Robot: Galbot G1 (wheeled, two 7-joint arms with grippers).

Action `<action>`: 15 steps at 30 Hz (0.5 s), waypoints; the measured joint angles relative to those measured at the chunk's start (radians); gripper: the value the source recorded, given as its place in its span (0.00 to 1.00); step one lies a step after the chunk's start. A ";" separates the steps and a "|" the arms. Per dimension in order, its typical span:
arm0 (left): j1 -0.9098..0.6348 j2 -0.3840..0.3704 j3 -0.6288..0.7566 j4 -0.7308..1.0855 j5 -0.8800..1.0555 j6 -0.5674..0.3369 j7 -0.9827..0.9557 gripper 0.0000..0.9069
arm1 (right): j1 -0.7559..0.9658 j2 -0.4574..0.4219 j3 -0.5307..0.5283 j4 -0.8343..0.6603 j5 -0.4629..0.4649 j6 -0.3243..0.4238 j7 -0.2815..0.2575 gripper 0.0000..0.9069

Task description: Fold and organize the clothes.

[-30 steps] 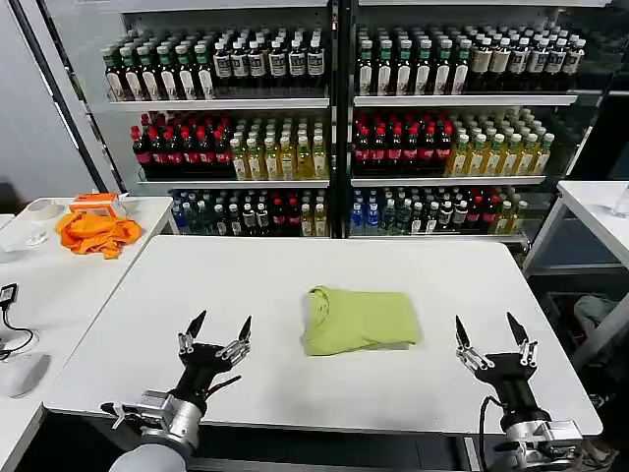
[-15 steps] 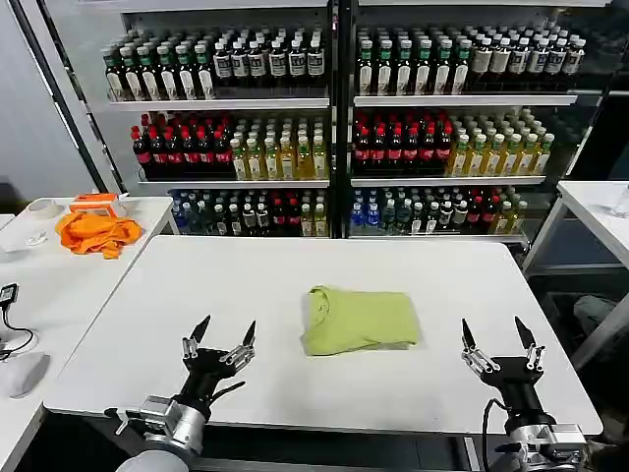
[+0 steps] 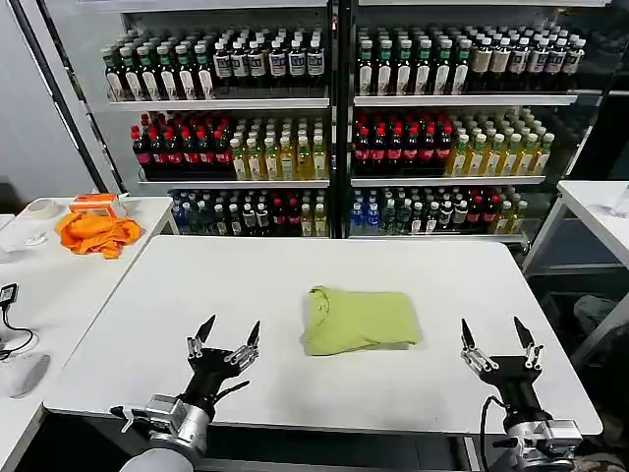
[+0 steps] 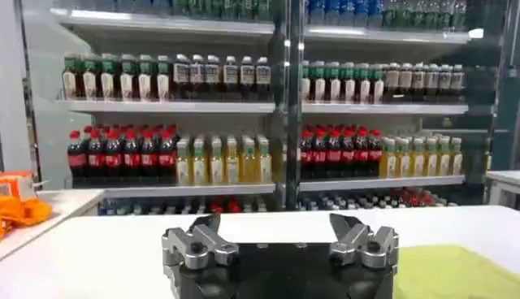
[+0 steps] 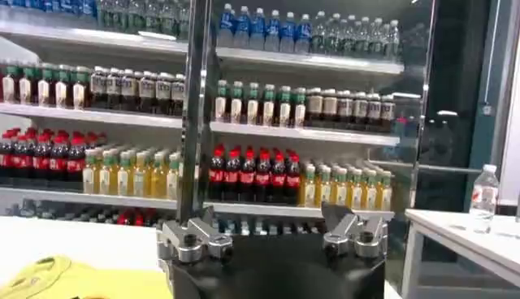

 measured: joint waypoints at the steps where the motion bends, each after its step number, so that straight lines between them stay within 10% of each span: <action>1: 0.000 0.001 0.000 0.000 0.000 0.000 0.000 1.00 | 0.003 -0.001 -0.001 -0.002 0.000 0.000 0.000 1.00; 15: -0.020 -0.001 0.017 0.022 -0.001 -0.002 0.003 1.00 | 0.006 -0.002 -0.004 0.002 -0.017 -0.003 0.002 1.00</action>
